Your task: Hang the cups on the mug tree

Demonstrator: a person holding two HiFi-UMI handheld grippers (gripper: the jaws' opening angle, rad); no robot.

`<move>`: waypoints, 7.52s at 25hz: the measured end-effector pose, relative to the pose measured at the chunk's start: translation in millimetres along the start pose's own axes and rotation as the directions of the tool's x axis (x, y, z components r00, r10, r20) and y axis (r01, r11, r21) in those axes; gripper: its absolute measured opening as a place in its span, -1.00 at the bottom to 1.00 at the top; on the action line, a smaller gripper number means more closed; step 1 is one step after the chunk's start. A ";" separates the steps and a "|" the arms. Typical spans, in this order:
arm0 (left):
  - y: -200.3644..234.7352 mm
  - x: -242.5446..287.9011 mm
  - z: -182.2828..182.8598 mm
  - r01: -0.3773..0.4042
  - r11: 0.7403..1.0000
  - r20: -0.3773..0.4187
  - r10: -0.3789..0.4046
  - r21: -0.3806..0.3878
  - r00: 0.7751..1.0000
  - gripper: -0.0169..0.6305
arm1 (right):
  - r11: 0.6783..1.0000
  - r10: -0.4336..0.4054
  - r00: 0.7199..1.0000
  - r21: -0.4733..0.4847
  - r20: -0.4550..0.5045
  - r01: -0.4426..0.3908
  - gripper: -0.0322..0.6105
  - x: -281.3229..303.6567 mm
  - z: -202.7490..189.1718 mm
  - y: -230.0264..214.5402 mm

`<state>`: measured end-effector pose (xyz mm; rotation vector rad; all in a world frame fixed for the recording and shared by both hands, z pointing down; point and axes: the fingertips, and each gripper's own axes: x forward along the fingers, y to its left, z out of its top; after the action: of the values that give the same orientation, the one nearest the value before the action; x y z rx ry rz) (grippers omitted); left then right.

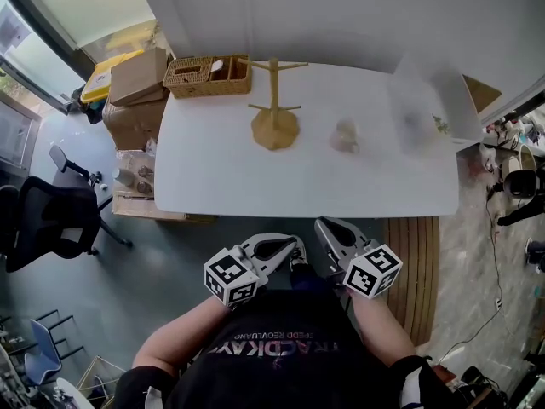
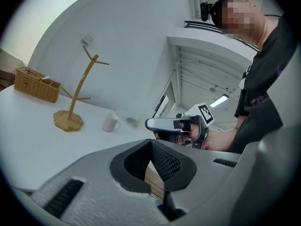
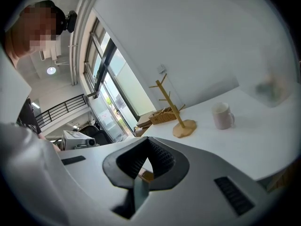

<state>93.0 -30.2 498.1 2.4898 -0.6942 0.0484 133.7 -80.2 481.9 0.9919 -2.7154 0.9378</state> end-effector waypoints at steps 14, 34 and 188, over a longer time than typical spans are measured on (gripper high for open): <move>31.0 47.7 18.3 -0.044 0.999 0.009 0.044 -0.030 0.999 -0.96 | 0.983 -0.152 0.988 -0.109 -0.016 0.149 -0.87 4.5 34.0 -107.1; 70.6 76.8 33.5 -0.190 0.978 0.015 0.192 -0.085 0.981 -0.96 | 0.945 -0.318 0.944 -0.113 -0.083 0.308 -0.57 35.4 42.4 -262.4; 67.6 -105.0 32.1 -0.183 0.982 0.143 0.188 -0.048 0.972 -0.96 | -0.091 -0.647 0.759 -0.980 -0.076 -0.176 -0.54 201.6 63.7 -94.9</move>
<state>-34.4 -46.0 486.2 2.4063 -0.9811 -0.0785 41.2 -285.0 538.5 0.5739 -1.6021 -0.8509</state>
